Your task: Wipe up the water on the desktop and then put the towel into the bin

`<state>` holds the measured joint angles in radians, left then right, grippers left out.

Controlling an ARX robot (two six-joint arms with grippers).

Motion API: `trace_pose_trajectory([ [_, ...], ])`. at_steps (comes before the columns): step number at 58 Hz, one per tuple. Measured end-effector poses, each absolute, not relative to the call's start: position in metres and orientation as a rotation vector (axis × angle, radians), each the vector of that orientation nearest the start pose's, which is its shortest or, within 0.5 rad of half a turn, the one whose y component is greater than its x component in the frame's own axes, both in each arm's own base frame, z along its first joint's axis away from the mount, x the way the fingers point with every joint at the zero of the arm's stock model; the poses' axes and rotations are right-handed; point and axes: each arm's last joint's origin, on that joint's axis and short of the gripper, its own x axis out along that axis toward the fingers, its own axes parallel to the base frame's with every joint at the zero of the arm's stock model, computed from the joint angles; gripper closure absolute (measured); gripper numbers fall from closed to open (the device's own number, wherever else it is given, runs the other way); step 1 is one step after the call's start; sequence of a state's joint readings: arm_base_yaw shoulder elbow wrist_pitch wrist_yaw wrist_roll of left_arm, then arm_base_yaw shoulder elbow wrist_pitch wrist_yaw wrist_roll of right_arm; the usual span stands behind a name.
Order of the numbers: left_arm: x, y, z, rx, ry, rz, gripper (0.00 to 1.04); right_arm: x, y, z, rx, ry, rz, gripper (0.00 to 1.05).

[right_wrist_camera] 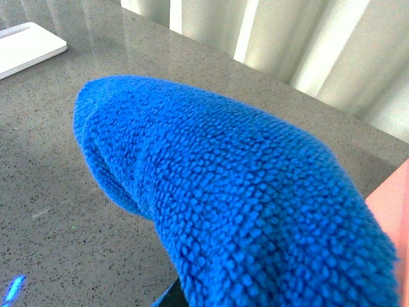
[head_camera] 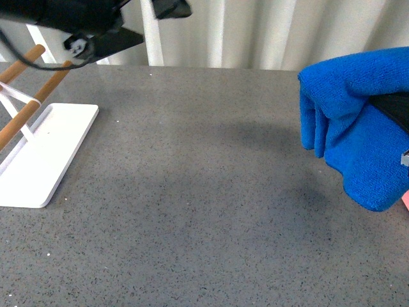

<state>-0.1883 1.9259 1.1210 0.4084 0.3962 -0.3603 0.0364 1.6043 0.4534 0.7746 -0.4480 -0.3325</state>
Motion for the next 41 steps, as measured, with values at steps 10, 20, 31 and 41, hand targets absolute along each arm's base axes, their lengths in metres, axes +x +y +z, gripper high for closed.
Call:
trace_pose_trajectory([
  [10,0.364,-0.036,0.187,-0.208,0.556,-0.474,0.07,0.270,0.014,0.138,-0.237,0.293,0.484,1.00],
  [20,0.323,-0.007,0.208,-0.204,0.543,-0.516,0.07,0.269,0.013,0.141,-0.241,0.284,0.477,1.00],
  [31,0.277,0.011,0.229,-0.213,0.470,-0.539,0.07,0.269,0.012,0.141,-0.240,0.282,0.470,1.00],
  [41,0.250,0.023,0.244,-0.254,0.404,-0.538,0.07,0.269,0.010,0.142,-0.235,0.277,0.459,1.00],
])
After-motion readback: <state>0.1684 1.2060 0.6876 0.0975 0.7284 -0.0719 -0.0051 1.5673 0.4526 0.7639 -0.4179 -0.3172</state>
